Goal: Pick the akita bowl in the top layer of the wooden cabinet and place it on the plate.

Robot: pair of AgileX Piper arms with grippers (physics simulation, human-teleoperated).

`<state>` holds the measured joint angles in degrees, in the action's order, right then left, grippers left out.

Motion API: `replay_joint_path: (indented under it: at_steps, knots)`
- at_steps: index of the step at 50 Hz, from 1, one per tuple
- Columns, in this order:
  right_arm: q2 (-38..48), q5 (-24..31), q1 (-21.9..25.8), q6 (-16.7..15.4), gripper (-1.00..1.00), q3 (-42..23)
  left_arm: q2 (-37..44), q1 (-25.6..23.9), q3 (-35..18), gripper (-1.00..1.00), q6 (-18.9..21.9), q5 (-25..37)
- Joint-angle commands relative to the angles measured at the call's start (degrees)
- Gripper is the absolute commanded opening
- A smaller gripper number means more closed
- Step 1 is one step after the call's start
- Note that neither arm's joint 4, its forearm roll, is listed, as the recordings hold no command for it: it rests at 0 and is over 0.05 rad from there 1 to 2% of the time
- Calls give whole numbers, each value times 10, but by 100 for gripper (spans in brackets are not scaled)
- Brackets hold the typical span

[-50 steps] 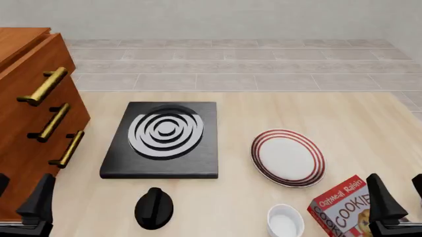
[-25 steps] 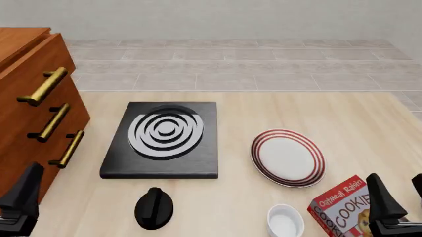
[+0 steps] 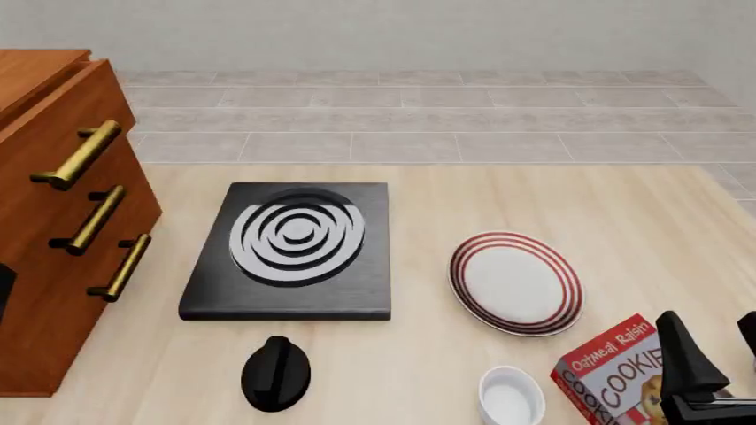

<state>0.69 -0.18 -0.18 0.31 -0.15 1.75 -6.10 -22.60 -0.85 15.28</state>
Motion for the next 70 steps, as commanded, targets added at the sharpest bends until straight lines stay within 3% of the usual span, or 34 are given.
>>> replay_joint_path:
  at_steps: [1, 31, 35, 55, 70]
  knots:
    - [-3, 3, -1, -1, 100, 0, 9, -11, -58, 100, 8, 40]
    - [10, -7, -1, -1, 100, 0, 83, -39, -230, 100, 40, 106]
    - [14, -12, -1, -1, 100, 0, 93, -37, -241, 100, 29, 111]
    - [18, -14, -2, 0, 100, 0, 172, -12, -319, 100, 69, 168]
    - [11, -7, -2, -1, 100, 0, 209, -7, -381, 100, 55, 211]
